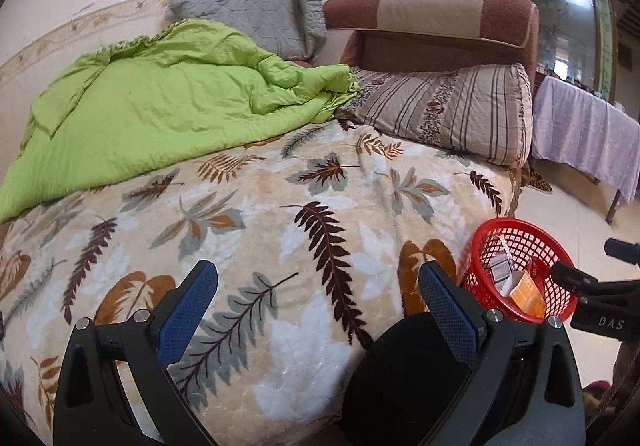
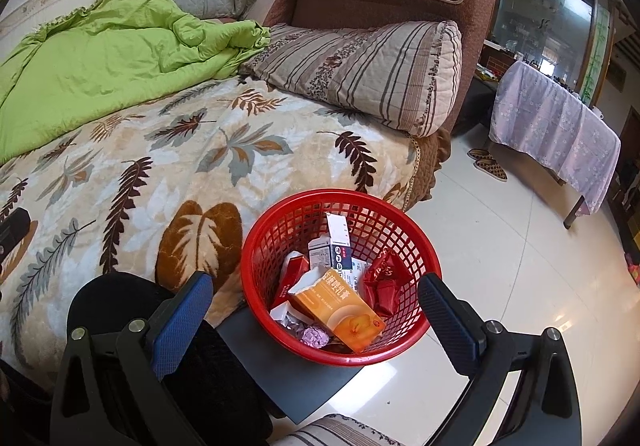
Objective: Collect trash
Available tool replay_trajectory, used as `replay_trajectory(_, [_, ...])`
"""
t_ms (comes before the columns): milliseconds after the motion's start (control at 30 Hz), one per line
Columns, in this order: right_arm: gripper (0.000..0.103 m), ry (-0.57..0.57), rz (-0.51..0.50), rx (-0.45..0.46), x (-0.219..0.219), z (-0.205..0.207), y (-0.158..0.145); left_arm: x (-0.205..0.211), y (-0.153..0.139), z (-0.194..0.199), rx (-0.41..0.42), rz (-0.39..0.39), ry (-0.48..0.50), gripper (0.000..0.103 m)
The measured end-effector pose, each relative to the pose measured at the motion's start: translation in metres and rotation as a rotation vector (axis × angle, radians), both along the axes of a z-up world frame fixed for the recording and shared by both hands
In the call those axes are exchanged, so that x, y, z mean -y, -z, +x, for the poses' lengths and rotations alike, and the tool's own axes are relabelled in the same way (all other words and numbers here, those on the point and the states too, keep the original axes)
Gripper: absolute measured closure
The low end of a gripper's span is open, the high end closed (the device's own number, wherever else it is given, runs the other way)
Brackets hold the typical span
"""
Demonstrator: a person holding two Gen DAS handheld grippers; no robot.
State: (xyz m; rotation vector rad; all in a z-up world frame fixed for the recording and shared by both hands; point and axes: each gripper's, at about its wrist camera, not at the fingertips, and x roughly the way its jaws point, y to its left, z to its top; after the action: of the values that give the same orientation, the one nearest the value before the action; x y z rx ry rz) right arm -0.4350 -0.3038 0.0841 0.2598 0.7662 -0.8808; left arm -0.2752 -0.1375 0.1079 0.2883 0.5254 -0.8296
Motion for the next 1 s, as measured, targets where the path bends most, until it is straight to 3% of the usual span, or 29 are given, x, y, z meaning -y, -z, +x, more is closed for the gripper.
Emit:
replay_trajectory(233, [0.0, -0.001, 0.011, 0.003, 0.0, -0.001, -0.002, 0.008, -0.005, -0.017, 0.073, 0.019, 0.088, 0.003])
replay_trajectory(1000, [0.0, -0.005, 0.034, 0.001, 0.001, -0.002, 0.001, 0.015, 0.001, -0.017, 0.051, 0.031, 0.118, 0.003])
